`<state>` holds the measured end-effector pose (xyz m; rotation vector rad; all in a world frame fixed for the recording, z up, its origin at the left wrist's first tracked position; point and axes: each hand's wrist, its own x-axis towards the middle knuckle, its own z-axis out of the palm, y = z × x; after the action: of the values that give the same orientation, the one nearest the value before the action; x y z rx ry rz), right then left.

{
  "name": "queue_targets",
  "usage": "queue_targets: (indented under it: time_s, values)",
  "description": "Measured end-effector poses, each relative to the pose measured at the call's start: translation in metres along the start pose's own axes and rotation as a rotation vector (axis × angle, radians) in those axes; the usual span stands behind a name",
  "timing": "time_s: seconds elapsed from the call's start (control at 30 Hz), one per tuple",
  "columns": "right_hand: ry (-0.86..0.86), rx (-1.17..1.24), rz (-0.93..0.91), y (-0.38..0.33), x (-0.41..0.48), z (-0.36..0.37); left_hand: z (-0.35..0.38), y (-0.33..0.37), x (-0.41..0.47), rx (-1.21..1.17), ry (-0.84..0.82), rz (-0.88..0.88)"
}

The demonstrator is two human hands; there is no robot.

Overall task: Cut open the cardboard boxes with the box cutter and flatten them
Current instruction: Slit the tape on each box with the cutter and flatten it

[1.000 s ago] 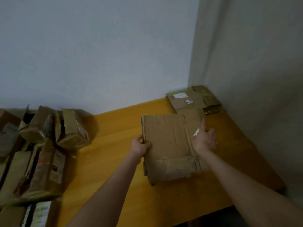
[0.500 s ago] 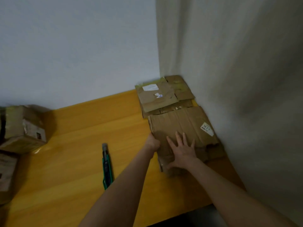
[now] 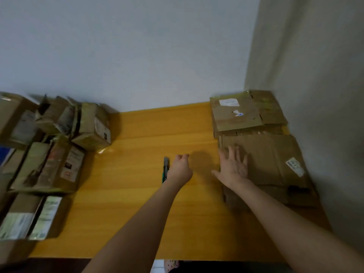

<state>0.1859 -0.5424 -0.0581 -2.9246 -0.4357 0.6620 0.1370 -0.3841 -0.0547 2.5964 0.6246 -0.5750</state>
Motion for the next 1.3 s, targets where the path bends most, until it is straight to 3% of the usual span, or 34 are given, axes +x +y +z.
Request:
queue_targets:
  time_s: [0.43, 0.73, 0.9, 1.3]
  values:
    - [0.045, 0.05, -0.228, -0.251, -0.014, 0.006, -0.096, -0.208, -0.034, 0.033, 0.191, -0.075]
    - [0.104, 0.13, -0.223, -0.446, -0.046, 0.039, -0.169, -0.37, -0.054, -0.014, 0.424, 0.141]
    - [0.103, 0.317, -0.182, -0.509, -0.051, 0.044, -0.199, -0.422, -0.054, -0.013, 0.608, 0.077]
    - [-0.245, 0.776, 0.037, -0.557, -0.009, 0.05, -0.214, -0.466, -0.049, -0.117, 0.391, -0.092]
